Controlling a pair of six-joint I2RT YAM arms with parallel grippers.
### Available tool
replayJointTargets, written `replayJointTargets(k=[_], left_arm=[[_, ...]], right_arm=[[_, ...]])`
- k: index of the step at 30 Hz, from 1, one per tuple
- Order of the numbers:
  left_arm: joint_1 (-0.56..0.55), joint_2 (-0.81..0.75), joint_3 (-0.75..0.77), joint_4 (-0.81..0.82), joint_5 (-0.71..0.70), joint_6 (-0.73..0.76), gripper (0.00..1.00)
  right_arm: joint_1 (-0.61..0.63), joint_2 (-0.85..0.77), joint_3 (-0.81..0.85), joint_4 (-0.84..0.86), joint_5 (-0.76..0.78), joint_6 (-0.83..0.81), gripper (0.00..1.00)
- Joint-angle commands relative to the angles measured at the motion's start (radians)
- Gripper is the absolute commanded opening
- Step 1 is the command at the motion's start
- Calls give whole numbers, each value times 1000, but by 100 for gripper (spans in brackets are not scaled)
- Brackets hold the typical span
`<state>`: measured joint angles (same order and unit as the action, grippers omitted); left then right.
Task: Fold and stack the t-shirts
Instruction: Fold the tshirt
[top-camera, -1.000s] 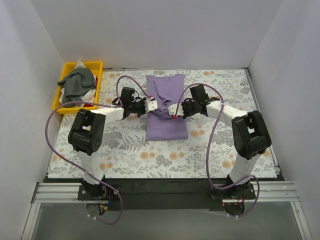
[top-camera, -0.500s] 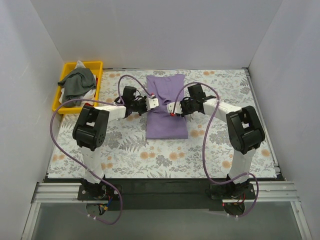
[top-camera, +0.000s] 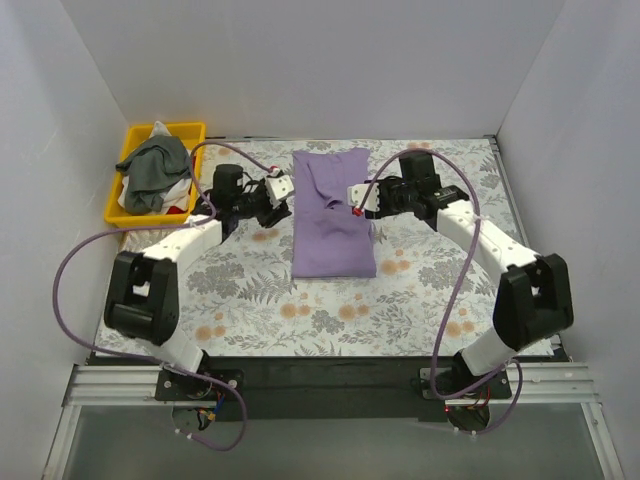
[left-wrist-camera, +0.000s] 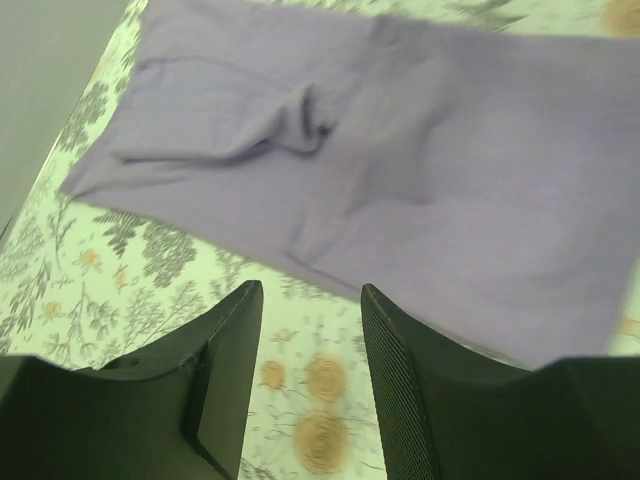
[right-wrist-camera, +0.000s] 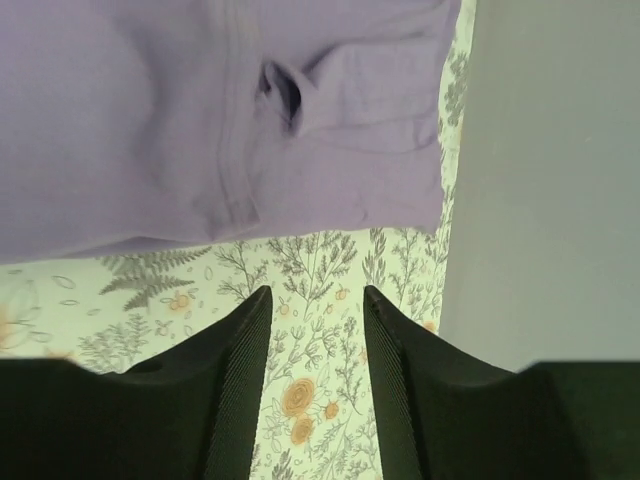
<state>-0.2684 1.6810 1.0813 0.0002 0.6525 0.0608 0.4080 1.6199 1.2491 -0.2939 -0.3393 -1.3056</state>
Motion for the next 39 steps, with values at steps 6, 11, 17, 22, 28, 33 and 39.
replayJointTargets(k=[6, 11, 17, 22, 28, 33, 39], left_arm=[[-118, -195, -207, -95, 110, -53, 43], [-198, -179, -259, -97, 72, -24, 43], [-229, -129, -327, -86, 23, 45, 43], [-232, -89, -345, -77, -14, 43, 39], [-235, -80, -377, -95, -40, 112, 37], [-242, -55, -377, -111, -53, 140, 27], [-249, -33, -363, -127, -71, 132, 9]], right_arm=[[123, -86, -122, -159, -107, 213, 35], [149, -75, -189, -163, -109, 230, 34], [183, -43, -303, -116, -69, 203, 34], [183, 17, -346, -73, -30, 213, 29], [183, -8, -419, -54, -6, 200, 34], [184, -5, -428, -45, 14, 207, 38], [183, 17, -425, -37, 42, 215, 20]])
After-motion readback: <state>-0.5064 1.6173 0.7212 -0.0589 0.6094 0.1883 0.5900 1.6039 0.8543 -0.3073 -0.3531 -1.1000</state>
